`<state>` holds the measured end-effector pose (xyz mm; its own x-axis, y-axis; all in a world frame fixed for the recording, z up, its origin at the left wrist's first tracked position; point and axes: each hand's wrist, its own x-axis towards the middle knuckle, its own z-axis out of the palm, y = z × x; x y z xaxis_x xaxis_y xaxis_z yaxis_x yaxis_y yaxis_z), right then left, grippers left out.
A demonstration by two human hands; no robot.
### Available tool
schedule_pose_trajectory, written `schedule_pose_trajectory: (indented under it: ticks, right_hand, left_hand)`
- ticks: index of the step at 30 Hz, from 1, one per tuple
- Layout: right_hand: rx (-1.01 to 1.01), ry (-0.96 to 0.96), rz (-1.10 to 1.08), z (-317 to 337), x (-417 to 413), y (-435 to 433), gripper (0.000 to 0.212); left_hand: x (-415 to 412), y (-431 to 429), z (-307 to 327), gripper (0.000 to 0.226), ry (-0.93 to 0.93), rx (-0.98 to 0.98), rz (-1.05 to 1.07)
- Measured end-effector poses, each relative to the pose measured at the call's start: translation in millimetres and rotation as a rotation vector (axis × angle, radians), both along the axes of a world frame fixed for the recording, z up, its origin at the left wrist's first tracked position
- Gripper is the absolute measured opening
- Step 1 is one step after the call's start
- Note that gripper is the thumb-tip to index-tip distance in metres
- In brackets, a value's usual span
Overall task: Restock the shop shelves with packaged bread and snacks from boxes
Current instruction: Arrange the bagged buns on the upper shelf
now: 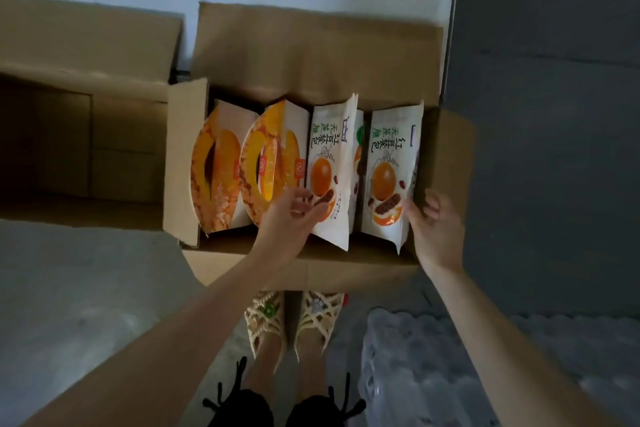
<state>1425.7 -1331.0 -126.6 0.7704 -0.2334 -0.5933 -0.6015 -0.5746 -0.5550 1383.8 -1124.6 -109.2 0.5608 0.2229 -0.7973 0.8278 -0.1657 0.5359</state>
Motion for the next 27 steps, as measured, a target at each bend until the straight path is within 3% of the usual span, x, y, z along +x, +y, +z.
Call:
schedule_pose_trajectory:
  ticks: [5,11,19,27]
  right_hand:
    - [0.018,0.042,-0.007,-32.5,2.4,-11.1,0.057]
    - [-0.025,0.075,0.03,-57.5,8.2,-7.4,0.059]
    - [-0.162,0.066,0.099,-75.5,15.3,-11.7,0.027]
    - [-0.16,0.071,0.079,-56.0,25.4,-17.4,0.043]
  left_hand:
    - [1.6,-11.9,-30.2,0.025,-0.006,0.029,-0.03]
    - [3.9,-20.7,-47.1,0.029,-0.004,0.036,-0.063]
    - [5.2,-25.2,-53.1,0.031,0.0,0.053,-0.077]
    - [3.8,-28.2,-36.7,0.033,-0.011,0.057,-0.093]
